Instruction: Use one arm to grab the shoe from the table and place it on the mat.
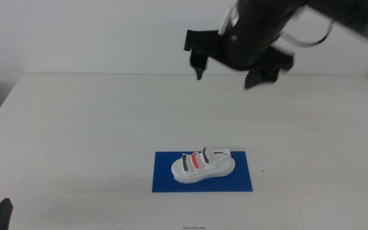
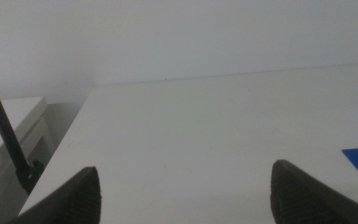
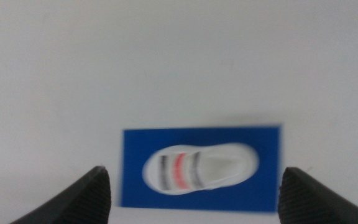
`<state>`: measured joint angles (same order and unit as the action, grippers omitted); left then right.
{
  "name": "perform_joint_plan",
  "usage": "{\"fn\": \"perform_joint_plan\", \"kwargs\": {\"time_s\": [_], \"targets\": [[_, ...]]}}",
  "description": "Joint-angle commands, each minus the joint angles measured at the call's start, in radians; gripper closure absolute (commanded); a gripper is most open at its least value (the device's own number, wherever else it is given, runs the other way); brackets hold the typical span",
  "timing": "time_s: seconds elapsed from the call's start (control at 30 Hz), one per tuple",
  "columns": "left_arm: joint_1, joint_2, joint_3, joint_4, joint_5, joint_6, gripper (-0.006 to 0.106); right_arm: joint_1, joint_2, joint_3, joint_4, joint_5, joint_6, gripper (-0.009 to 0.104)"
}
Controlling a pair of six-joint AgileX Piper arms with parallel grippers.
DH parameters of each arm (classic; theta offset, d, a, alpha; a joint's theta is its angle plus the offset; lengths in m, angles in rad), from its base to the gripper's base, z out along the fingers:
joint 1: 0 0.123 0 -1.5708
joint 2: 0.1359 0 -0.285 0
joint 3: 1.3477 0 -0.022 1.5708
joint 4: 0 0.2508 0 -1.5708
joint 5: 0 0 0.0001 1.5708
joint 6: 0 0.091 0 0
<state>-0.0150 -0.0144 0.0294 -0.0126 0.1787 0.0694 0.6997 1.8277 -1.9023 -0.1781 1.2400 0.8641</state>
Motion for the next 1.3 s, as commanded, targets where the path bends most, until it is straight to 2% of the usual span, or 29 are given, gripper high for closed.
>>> {"fn": "perform_joint_plan", "kwargs": {"time_s": [0.0, 0.07, 0.17, 0.23, 0.4, 0.83, 1.13, 1.27], "targets": [[-0.005, -0.019, -0.003, -0.009, -0.084, -0.015, 0.007, -0.006, -0.079, -0.032, -0.06, 0.059, -0.274, 0.001], [-0.005, -0.019, -0.003, -0.009, -0.084, -0.015, 0.007, -0.008, -0.092, -0.032, -0.066, 0.057, -0.418, 0.001], [-0.005, -0.019, -0.003, -0.009, -0.084, -0.015, 0.007, -0.057, -0.143, -0.031, 0.003, 0.056, -0.54, 0.001], [-0.005, -0.019, -0.003, -0.009, -0.084, -0.015, 0.007, -0.092, -0.199, -0.025, 0.024, 0.059, -0.583, 0.001], [-0.005, -0.019, -0.003, -0.009, -0.084, -0.015, 0.007, -0.163, -0.379, 0.061, -0.001, -0.029, -0.659, 0.001], [-0.005, -0.019, -0.003, -0.009, -0.084, -0.015, 0.007, -0.419, -0.979, 0.745, 0.063, -0.606, -0.817, 0.001], [-0.005, -0.019, -0.003, -0.009, -0.084, -0.015, 0.007, -0.449, -1.317, 1.28, 0.143, -1.024, -0.864, 0.001], [-0.005, -0.019, -0.003, -0.009, -0.084, -0.015, 0.007, -0.449, -1.441, 1.468, 0.143, -1.171, -0.912, 0.001]]}}
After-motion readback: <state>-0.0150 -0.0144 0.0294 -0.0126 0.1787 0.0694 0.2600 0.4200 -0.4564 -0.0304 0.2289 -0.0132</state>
